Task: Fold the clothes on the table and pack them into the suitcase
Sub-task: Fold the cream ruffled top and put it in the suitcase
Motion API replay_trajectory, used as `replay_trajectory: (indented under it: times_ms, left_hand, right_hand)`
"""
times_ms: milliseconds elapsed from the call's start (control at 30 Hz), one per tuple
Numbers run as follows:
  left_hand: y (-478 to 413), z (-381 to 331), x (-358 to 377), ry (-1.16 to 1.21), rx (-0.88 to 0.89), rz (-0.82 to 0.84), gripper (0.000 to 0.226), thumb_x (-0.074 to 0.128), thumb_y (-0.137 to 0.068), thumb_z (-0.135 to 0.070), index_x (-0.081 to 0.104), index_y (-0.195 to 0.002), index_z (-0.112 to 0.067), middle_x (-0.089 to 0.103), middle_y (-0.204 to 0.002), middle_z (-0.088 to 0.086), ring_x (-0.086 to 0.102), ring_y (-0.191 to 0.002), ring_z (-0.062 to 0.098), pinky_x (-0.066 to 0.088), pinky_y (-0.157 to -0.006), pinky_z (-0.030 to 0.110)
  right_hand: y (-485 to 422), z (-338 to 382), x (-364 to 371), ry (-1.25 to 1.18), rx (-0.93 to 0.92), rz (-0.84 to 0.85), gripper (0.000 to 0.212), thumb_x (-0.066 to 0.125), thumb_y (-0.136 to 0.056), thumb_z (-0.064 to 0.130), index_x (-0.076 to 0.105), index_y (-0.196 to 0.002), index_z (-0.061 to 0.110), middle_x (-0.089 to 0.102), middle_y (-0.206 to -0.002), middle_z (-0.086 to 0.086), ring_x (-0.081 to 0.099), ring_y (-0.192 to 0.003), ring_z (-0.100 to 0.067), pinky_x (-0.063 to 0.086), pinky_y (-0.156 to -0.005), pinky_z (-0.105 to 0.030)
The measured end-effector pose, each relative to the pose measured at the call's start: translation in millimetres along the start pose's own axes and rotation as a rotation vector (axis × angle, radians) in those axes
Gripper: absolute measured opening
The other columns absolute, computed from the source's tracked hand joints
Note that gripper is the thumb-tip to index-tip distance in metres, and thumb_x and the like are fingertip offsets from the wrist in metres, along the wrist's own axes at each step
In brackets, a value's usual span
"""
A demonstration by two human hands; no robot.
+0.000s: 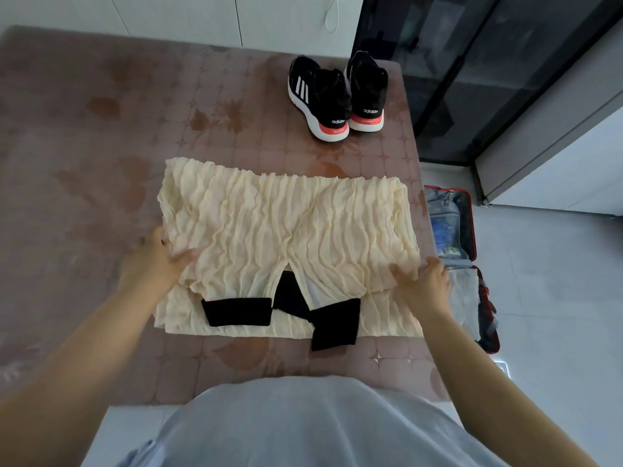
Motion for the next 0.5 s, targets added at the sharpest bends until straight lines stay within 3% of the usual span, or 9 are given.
replay_trajectory:
  times_ms: [67,167,267,333,433,500]
  left_hand:
    - [-1,0,9,0.022,-0.034,0.043,0.06,0.067,-0.081,-0.035,0.044,-0.126,-0.004,0.055,-0.123,0.017,0.054,-0.107,0.037,0.046,-0.081,0.042]
    - [-2,-8,7,0.098,-0.007,-0.001,0.053,0.068,-0.082,-0.024,0.046,-0.125,-0.004,0.056,-0.125,0.015,0.055,-0.107,0.035,0.04,-0.074,0.036]
    - [-2,-11,-3,0.069,-0.017,-0.02,0.057,0.068,-0.081,-0.022,0.041,-0.13,-0.009,0.052,-0.129,0.014,0.052,-0.111,0.037,0.041,-0.081,0.04]
    - [3,-15,-4,-0.085,-0.012,-0.062,0.069,0.068,-0.08,-0.025,0.032,-0.137,-0.013,0.045,-0.133,0.018,0.043,-0.118,0.039,0.039,-0.093,0.048]
    - [24,-61,4,-0.167,0.275,-0.151,0.07,0.062,-0.084,-0.028,0.024,-0.143,-0.022,0.034,-0.14,0.011,0.029,-0.129,0.034,0.036,-0.101,0.049]
    - [46,-104,25,-0.123,0.597,-0.025,0.062,0.054,-0.09,-0.03,0.024,-0.144,-0.028,0.034,-0.144,0.0,0.025,-0.134,0.024,0.029,-0.107,0.042]
  right_hand:
    - [-1,-2,1,-0.055,0.045,0.041,0.084,0.068,-0.078,0.046,0.026,-0.137,0.005,0.042,-0.136,-0.013,0.041,-0.126,-0.032,0.036,-0.102,-0.044]
    - [-2,0,5,-0.063,0.093,0.133,0.075,0.07,-0.078,0.042,0.034,-0.131,0.003,0.053,-0.12,-0.011,0.054,-0.108,-0.031,0.042,-0.078,-0.035]
    - [-2,4,5,0.052,0.009,0.158,0.046,0.065,-0.083,0.038,0.049,-0.107,0.002,0.055,-0.082,-0.001,0.056,-0.087,-0.027,0.038,-0.067,-0.03]
    - [0,3,5,0.05,-0.031,0.158,0.036,0.061,-0.085,0.036,0.046,-0.101,0.007,0.05,-0.078,0.002,0.056,-0.088,-0.027,0.038,-0.068,-0.031]
    - [4,8,8,0.028,-0.074,0.165,0.048,0.059,-0.088,0.038,0.04,-0.121,0.009,0.047,-0.092,0.004,0.05,-0.088,-0.02,0.036,-0.073,-0.03]
    - [6,10,11,-0.005,-0.066,0.211,0.053,0.059,-0.088,0.035,0.034,-0.126,0.007,0.047,-0.095,0.002,0.05,-0.092,-0.022,0.037,-0.074,-0.032]
Point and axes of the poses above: each hand's wrist, its own y-axis away from the middle knuckle, its own x-axis out of the palm, z = x × y, the point moved 4 cm from there along -y, towards the middle knuckle
